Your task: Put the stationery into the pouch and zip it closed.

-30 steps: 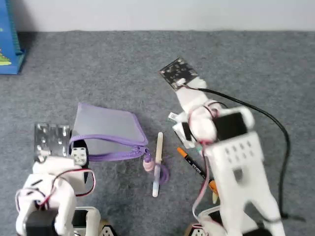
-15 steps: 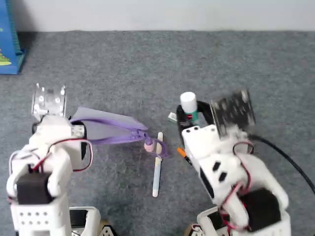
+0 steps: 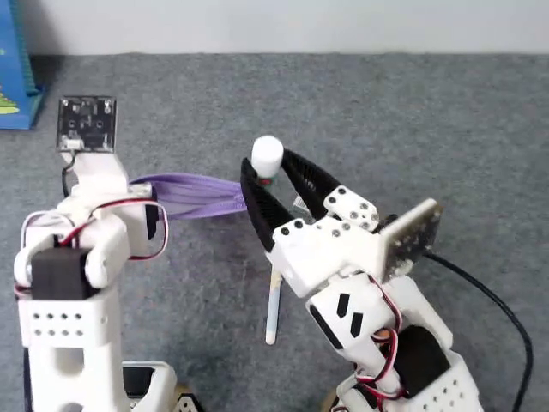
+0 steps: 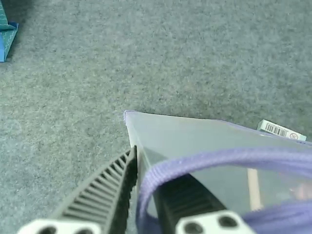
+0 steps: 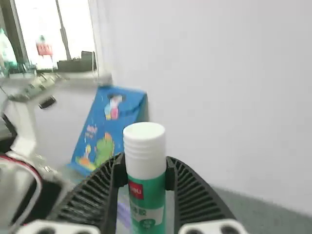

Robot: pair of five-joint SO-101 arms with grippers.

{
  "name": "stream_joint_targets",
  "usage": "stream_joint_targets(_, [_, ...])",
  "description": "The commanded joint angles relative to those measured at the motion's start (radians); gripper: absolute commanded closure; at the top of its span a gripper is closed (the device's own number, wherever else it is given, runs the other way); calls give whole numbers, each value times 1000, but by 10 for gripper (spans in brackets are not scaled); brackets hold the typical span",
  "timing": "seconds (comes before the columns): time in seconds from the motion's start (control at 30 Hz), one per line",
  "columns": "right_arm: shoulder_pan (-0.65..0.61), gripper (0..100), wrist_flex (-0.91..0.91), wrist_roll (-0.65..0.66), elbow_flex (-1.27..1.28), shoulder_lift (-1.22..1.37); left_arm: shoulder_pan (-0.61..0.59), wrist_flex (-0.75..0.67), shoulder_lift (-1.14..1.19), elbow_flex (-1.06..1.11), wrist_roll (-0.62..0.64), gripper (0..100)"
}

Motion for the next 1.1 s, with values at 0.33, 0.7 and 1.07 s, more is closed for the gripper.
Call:
stream_joint_targets(0.33, [-110,991,-545,-8,267,73,17,-25,101,-73,63,989])
stream_joint_targets(0.7, [-111,991,-831,-6,275,386,18,-28,101,-51,64,989])
stream_joint_targets(1.07, [-111,780,-765,-5,273,367,17,-52,100,-25,64,989])
